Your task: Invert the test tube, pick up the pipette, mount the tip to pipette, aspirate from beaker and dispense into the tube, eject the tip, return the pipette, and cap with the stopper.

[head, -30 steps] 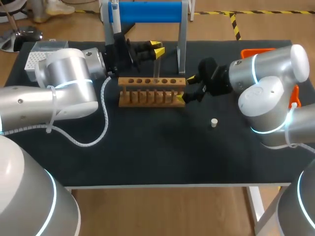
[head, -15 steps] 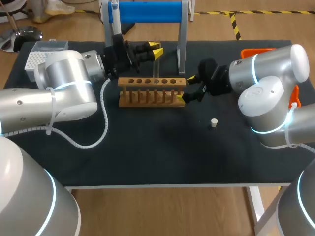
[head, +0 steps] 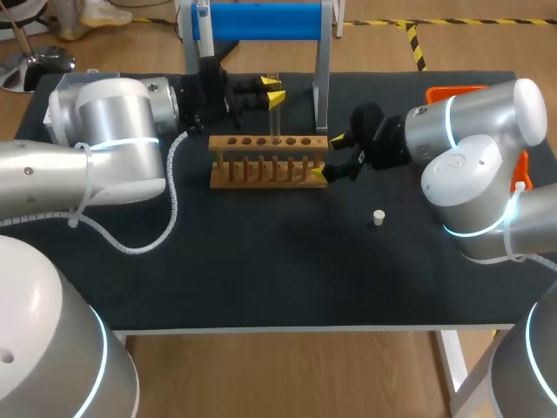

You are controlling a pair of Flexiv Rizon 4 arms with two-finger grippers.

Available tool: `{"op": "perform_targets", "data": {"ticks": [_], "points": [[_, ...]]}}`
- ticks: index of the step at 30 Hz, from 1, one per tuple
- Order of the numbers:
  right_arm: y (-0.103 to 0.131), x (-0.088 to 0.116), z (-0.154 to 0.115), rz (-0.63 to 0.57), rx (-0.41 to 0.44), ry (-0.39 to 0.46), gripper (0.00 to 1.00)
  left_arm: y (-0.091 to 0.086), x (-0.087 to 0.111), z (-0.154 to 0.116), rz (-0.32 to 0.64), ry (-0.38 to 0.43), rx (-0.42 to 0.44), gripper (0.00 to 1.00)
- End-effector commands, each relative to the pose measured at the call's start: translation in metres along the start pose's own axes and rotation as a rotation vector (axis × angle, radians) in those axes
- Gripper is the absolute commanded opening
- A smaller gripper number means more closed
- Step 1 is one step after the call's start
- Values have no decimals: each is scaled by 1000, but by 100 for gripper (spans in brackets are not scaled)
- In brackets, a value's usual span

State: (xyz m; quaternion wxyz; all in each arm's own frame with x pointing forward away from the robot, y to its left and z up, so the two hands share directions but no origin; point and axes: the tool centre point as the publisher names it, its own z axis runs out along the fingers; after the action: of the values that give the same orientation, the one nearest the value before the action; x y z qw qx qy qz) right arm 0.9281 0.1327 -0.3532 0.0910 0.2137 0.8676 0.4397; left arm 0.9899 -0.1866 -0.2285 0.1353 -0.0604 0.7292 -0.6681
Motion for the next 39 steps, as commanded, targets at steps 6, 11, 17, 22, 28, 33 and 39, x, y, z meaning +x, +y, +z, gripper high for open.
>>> {"op": "perform_targets", "data": {"ticks": [6, 11, 17, 22, 28, 33, 39], "points": [[-1, 0, -1, -1, -2, 2, 100, 2, -1, -1, -16, 24, -78, 0], [-1, 0, -1, -1, -2, 2, 100, 5, 0, 0, -15, 37, -120, 0], [-1, 0, -1, -1, -2, 2, 100, 8, -1, 2, -25, 35, -127, 0], [-1, 0, -1, -1, -2, 2, 100, 9, 0, 3, -34, 40, -131, 0], [-1, 0, -1, -1, -2, 2, 100, 12, 2, 5, -46, 50, -141, 0], [-1, 0, -1, -1, -2, 2, 100, 15, 3, 6, -50, 56, -144, 0], [-1, 0, -1, -1, -2, 2, 100, 20, 4, 7, -57, 54, -145, 0]]}}
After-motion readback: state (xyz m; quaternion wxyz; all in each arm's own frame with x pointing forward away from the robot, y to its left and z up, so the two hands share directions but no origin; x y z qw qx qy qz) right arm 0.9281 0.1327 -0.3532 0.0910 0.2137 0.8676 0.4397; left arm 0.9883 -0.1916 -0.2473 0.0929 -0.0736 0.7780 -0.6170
